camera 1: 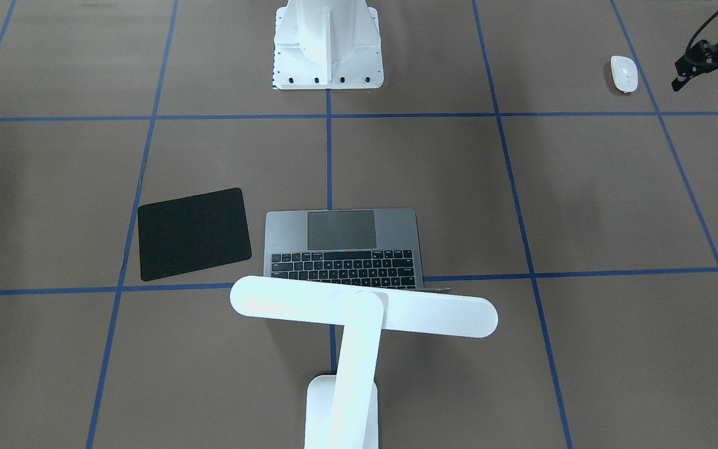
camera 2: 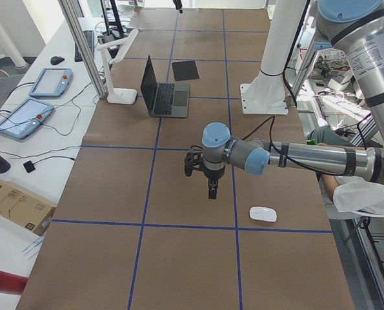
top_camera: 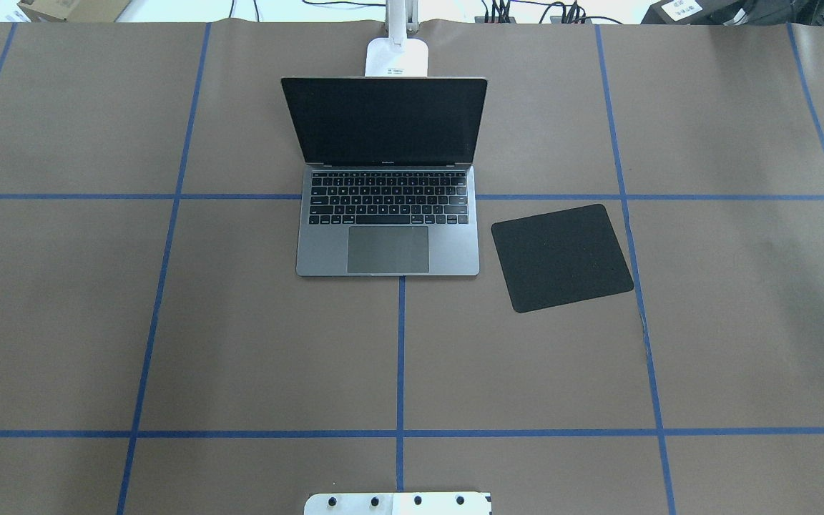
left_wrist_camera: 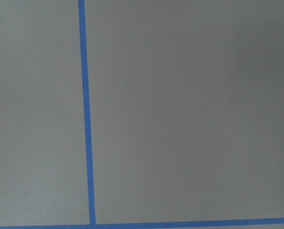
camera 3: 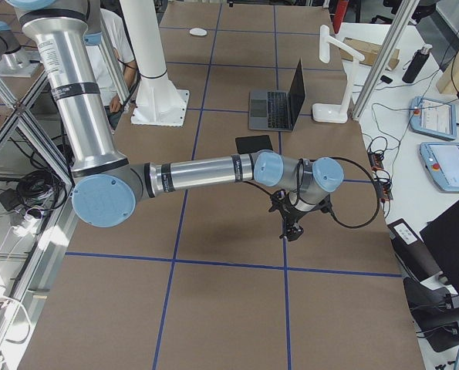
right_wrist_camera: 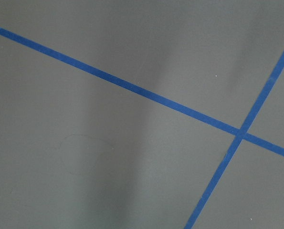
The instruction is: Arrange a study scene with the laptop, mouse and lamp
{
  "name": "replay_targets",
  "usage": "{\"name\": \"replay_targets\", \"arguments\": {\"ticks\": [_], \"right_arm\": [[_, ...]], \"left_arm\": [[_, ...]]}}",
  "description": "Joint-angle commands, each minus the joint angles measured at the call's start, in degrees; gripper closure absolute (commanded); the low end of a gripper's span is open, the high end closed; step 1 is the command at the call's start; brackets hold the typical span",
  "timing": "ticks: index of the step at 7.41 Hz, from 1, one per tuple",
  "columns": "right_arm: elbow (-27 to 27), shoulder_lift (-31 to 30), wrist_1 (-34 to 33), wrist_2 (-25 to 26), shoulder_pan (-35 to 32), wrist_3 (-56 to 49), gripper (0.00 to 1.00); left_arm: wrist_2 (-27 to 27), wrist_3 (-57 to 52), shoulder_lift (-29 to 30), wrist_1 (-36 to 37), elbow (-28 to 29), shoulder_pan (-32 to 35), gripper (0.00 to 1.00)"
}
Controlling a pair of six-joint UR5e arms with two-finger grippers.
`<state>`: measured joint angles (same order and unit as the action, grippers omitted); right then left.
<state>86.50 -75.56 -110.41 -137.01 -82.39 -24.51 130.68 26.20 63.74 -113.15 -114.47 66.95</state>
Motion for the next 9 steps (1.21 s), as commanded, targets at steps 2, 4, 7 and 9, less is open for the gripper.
{"name": "replay_targets", "arguments": {"ticks": [2,4,7,9], "right_arm": [[3.67,-1.26,0.28,0.34,0.03,2.28,0.01],[4.29,-1.08,0.54,0.34,0.03,2.54,0.01],[4.2,-1.35,0.54,-0.09,0.21,2.72,0.01],[3.85,-1.35,0.54,-0.1,0.47,2.72,0.01]], "left_arm": [[-6.89,13.02,-3.16,-18.27,7.06,-12.74,0.0],[-8.34,18.18,-9.31,-27.18,7.06,-18.16,0.0],[-8.95,25.36,-12.85,-33.96,7.24,-27.35,0.0],[-13.69,27.76,-13.12,-34.85,7.77,-34.05,0.0]]}}
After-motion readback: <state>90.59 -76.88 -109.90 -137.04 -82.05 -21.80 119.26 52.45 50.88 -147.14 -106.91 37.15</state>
